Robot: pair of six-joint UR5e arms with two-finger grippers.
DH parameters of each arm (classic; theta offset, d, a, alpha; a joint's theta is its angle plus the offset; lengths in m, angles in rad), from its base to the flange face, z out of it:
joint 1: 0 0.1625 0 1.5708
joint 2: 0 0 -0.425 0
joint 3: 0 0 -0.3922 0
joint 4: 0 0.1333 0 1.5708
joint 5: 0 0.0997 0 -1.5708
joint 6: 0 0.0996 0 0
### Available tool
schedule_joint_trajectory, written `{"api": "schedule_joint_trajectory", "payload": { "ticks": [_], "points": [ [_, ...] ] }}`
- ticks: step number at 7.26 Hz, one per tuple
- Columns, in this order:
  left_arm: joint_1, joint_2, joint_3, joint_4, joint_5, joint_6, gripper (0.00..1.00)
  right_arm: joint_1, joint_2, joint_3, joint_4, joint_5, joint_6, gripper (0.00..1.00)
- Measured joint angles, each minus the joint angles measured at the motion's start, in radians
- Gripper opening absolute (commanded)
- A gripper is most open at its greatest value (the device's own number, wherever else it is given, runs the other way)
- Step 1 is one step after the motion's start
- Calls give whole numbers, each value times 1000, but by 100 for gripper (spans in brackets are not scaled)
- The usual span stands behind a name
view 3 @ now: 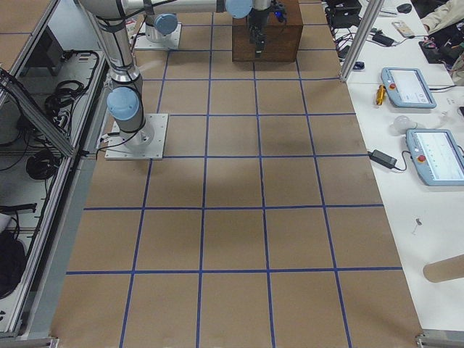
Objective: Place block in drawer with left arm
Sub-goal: 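Hook the white drawer handle and pull the drawer open with the left gripper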
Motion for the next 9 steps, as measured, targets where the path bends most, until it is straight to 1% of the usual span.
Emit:
{"api": "schedule_joint_trajectory", "payload": {
  "ticks": [3,7,9],
  "points": [
    [2,-18,3,7,6,3,100,0,0,0,0,0,0,100],
    [14,-15,9,6,13,4,100,0,0,0,0,0,0,100],
    [30,-12,10,7,51,6,100,0,0,0,0,0,0,100]
  ]
}}
